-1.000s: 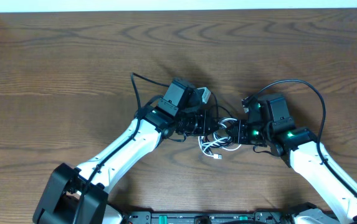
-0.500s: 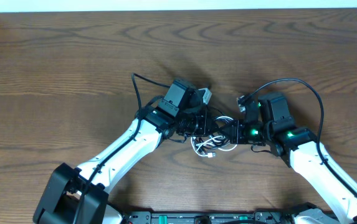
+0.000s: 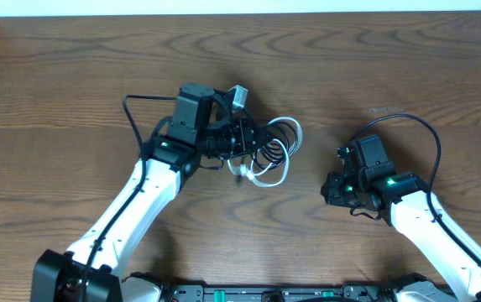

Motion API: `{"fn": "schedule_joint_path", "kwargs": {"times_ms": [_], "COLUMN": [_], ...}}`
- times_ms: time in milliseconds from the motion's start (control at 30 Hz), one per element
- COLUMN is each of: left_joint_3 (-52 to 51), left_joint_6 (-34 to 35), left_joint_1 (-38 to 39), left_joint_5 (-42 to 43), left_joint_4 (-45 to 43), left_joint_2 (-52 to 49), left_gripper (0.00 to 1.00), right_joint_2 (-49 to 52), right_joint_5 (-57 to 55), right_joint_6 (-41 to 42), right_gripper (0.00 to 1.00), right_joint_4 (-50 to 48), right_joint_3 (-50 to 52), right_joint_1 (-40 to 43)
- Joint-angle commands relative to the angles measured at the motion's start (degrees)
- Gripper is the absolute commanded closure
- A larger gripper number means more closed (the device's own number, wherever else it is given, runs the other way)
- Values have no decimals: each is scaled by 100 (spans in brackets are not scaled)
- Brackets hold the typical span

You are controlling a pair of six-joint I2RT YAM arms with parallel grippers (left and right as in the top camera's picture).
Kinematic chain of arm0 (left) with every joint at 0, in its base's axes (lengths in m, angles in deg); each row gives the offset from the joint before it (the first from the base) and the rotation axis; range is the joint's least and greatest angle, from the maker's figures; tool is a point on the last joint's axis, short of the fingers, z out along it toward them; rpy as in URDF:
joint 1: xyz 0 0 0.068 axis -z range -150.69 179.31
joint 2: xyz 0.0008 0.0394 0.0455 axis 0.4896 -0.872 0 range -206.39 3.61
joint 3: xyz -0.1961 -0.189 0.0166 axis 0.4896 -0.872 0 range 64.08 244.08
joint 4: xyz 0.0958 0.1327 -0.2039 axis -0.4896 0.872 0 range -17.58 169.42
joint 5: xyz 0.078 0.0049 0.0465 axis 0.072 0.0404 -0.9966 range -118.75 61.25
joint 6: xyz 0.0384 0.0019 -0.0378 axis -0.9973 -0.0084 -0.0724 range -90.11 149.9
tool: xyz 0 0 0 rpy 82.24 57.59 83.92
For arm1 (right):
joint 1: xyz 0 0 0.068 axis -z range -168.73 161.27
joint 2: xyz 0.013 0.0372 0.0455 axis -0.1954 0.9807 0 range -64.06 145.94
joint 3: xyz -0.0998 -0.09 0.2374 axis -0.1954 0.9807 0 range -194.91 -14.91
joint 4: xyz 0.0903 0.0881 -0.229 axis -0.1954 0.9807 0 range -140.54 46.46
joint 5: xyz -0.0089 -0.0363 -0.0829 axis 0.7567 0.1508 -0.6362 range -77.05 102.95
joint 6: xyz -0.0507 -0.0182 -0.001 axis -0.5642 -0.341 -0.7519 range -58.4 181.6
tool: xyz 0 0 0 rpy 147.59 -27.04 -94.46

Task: Untangle cables

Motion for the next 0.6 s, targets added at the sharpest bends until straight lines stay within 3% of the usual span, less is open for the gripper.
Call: {"fn": "schedule_joint_path", "kwargs": {"times_ms": [0, 167, 433, 567], "left_joint_3": [105, 105, 105, 105], "left_joint_6": [46, 33, -391, -407], "left_joint_1": [-24, -17, -20, -17], "left_joint_5": [122, 144, -76, -70], "left_joint_4": [46, 136, 780, 820], "left_joint_2": [24, 24, 22, 22], "left_gripper": [93, 93, 93, 93], "right_joint_2": [4, 4, 4, 4], "right_joint_5": [-450, -33, 2173, 3126], "right_joint_6": [-11, 44, -236, 74], "right_gripper": [69, 52, 57, 56], "right_joint_4": [-9, -354, -1926, -2647], "right_joint_3": [2, 2, 2, 0], "right_joint_1": [15, 15, 17, 2]}}
